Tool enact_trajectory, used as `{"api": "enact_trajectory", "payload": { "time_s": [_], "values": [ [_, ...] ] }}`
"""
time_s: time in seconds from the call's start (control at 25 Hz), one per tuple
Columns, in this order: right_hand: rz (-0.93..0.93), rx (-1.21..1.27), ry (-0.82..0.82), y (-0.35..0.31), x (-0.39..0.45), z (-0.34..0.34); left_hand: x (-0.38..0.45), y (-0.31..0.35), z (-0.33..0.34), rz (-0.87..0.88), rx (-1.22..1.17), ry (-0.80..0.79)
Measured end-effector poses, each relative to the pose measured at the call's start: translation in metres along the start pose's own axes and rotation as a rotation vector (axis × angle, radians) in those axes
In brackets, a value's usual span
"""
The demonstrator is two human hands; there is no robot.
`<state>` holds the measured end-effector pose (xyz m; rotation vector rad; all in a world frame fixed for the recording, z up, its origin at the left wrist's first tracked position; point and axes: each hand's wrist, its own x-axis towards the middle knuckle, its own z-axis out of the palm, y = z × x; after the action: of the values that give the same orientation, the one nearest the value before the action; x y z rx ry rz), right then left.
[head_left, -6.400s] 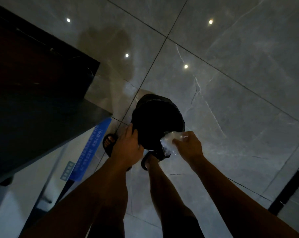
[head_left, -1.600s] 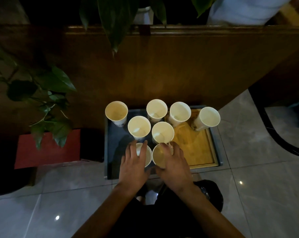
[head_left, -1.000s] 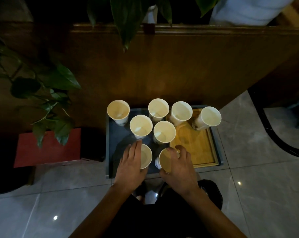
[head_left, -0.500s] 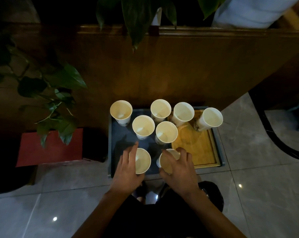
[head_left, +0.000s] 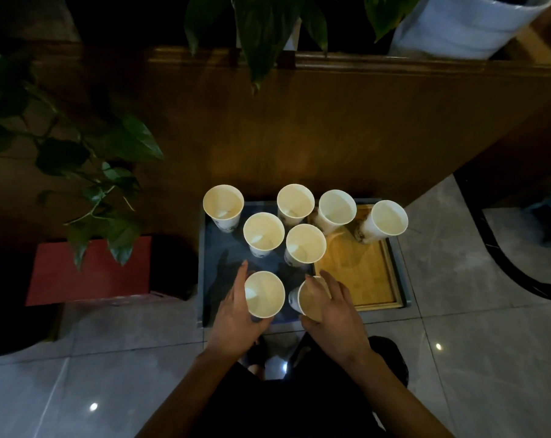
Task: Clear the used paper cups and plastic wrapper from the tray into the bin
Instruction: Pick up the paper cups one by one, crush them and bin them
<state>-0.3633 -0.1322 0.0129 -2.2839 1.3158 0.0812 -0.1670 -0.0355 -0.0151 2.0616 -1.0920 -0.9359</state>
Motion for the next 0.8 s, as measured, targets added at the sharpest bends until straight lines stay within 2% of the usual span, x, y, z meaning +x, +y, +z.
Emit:
{"api": "enact_trajectory", "payload": {
  "time_s": [0.28, 0.44, 0.6, 0.8],
  "values": [
    [0.020, 0.480, 0.226, 0.012, -0.018, -0.032, 0.002, -0.010, 0.007, -0.042, -0.025, 0.005],
    [0.141, 0.769, 0.278, 0.011, -0.024, -0.044, 0.000, -0.014, 0.009, -0.015, -0.033, -0.005],
    [0.216, 0.972, 0.432, -0.002, -0.028, -0.053, -0.002, -0.012, 0.008, -0.006, -0.078, -0.016],
    [0.351, 1.162, 0.440, -0.010, -0.028, -0.066, -0.009, 0.002, 0.002, 0.003, -0.067, 0.029]
  ]
}}
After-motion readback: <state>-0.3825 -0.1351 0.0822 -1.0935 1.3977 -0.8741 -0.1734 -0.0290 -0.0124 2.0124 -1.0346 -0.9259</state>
